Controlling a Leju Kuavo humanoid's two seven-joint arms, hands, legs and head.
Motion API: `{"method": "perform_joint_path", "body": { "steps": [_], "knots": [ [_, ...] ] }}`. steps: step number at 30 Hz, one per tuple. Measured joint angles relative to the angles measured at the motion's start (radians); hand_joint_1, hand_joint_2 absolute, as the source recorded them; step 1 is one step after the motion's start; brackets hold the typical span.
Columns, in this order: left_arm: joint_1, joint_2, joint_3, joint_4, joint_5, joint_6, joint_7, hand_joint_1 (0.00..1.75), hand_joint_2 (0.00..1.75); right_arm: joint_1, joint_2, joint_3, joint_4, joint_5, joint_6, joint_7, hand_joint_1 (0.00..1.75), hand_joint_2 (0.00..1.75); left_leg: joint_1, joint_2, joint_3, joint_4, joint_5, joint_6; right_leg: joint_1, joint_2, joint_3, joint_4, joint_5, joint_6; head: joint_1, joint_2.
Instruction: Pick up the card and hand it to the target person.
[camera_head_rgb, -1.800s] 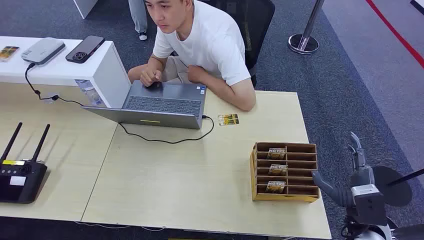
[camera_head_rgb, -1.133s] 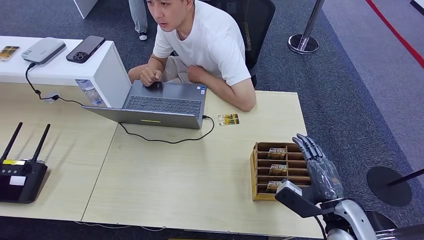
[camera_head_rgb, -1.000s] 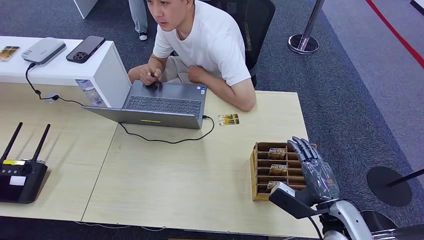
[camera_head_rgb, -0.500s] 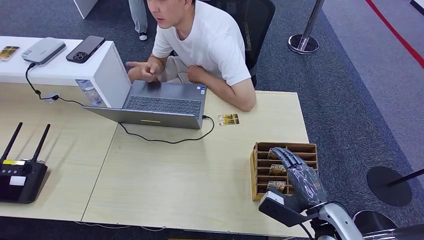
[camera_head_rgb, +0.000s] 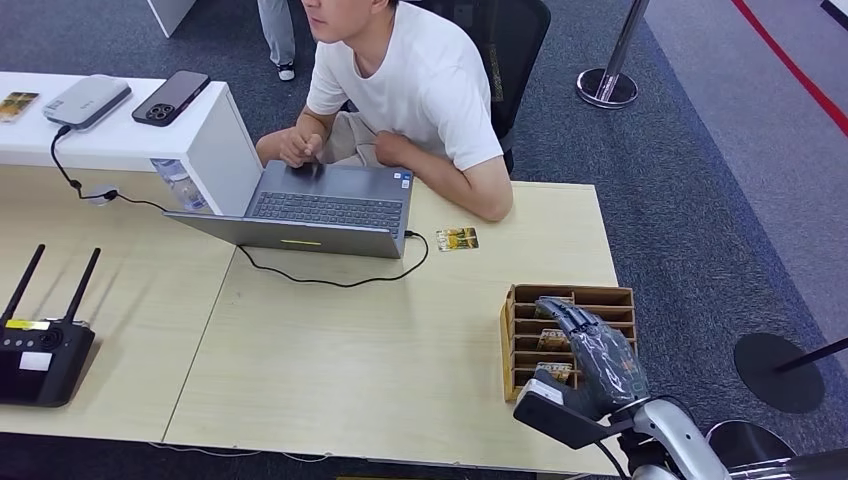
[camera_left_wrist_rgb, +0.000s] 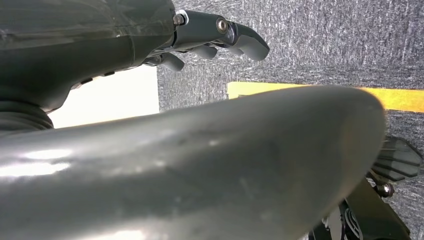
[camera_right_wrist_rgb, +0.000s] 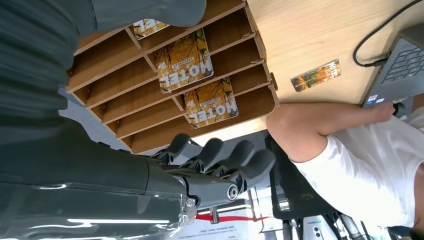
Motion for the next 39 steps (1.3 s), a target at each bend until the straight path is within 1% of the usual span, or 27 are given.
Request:
{"method": "perform_joint_path", "body": {
  "steps": [4,9,14,21,30,39],
  "knots": [
    [0.0,0.0,0.0,0.0,0.001,0.0,0.0,0.0,0.0,-0.001,0.0,0.013,0.004,0.025,-0.003,0.026,0.39,1.75,0.0,0.0,0.0,0.0,0.0,0.0,0.0,0.0,0.0,0.0,0.0,0.0,0.0,0.0],
    [0.0,0.0,0.0,0.0,0.003,0.0,-0.001,0.0,0.0,0.005,0.0,0.024,0.005,0.047,-0.004,0.056,0.53,1.75,0.0,0.0,0.0,0.0,0.0,0.0,0.0,0.0,0.0,0.0,0.0,0.0,0.0,0.0],
    [0.0,0.0,-0.002,0.0,0.003,0.0,-0.003,0.0,0.0,0.022,-0.003,0.026,0.005,0.048,-0.005,0.07,0.62,1.75,0.0,0.0,0.0,0.0,0.0,0.0,0.0,0.0,0.0,0.0,0.0,0.0,0.0,0.0],
    [0.0,0.0,-0.005,0.0,0.002,0.0,-0.003,0.0,0.0,0.037,-0.009,0.026,0.005,0.047,-0.005,0.081,0.64,1.75,0.0,0.0,0.0,0.0,0.0,0.0,0.0,0.0,0.0,0.0,0.0,0.0,0.0,0.0],
    [0.0,0.0,-0.006,0.0,0.003,0.0,-0.006,0.0,0.0,0.037,-0.012,0.029,0.009,0.045,0.0,0.085,0.59,1.75,0.0,0.0,0.0,0.0,0.0,0.0,0.0,0.0,0.0,0.0,0.0,0.0,0.0,0.0],
    [0.0,0.0,-0.009,0.0,0.003,0.0,-0.006,0.0,0.0,0.037,-0.019,0.035,0.023,0.043,0.005,0.097,0.66,1.75,0.0,0.0,0.0,0.0,0.0,0.0,0.0,0.0,0.0,0.0,0.0,0.0,0.0,0.0]
  ]
}}
